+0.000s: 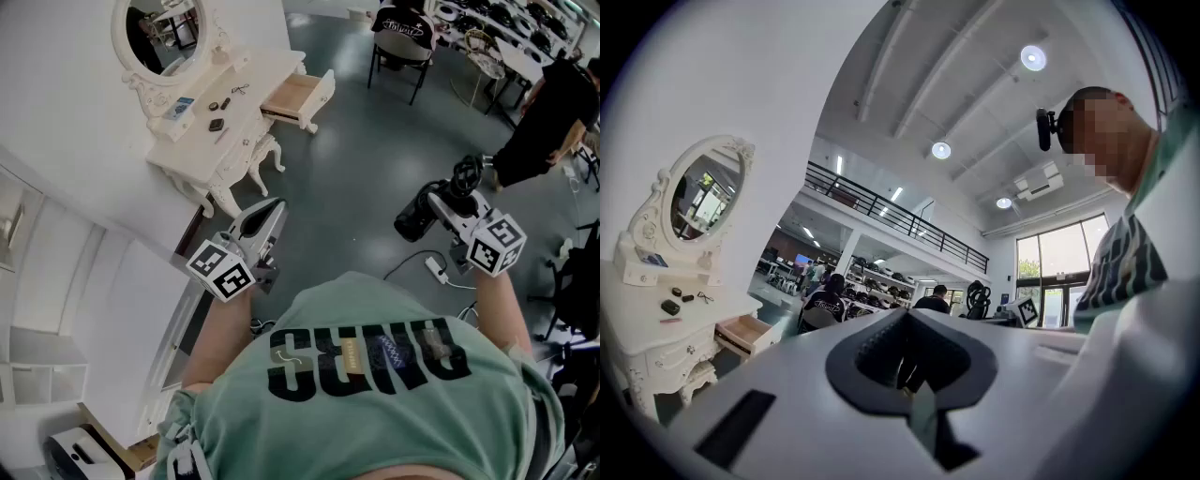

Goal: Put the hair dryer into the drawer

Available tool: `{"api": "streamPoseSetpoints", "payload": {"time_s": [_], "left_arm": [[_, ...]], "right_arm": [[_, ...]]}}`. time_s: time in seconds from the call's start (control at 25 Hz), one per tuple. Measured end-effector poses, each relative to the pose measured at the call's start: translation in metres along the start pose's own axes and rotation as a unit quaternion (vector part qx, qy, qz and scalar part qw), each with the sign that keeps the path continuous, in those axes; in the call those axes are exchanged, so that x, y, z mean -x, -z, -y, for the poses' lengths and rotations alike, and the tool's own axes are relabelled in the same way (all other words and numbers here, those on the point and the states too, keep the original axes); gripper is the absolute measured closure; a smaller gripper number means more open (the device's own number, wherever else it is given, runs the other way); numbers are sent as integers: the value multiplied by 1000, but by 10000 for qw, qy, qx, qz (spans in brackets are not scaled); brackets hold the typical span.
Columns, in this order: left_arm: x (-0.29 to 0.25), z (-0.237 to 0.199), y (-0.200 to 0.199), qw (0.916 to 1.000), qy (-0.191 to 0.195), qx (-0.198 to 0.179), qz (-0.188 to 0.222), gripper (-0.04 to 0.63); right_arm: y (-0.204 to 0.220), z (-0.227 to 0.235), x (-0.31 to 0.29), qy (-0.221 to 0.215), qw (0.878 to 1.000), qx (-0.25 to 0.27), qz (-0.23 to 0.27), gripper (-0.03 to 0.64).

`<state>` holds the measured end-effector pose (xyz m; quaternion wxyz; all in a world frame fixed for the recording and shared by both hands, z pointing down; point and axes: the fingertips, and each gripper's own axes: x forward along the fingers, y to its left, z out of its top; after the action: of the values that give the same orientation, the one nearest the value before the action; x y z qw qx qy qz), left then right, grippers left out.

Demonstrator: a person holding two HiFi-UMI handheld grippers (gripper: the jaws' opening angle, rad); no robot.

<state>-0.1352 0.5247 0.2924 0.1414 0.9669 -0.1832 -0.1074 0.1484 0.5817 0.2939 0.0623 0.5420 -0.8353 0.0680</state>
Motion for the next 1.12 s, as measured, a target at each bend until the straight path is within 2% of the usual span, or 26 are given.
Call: {"api": "streamPoseSetpoints", "payload": {"time_s": [0.64,1.12], "left_arm": [[-25,20,9,10000,-26,-57,-26,586],[-80,80,36,10000,4,-48,8,586]], "right_arm": [[3,21,18,-26,10000,26,-23,460],[6,53,80,-240,9994,238,-54,460]]}}
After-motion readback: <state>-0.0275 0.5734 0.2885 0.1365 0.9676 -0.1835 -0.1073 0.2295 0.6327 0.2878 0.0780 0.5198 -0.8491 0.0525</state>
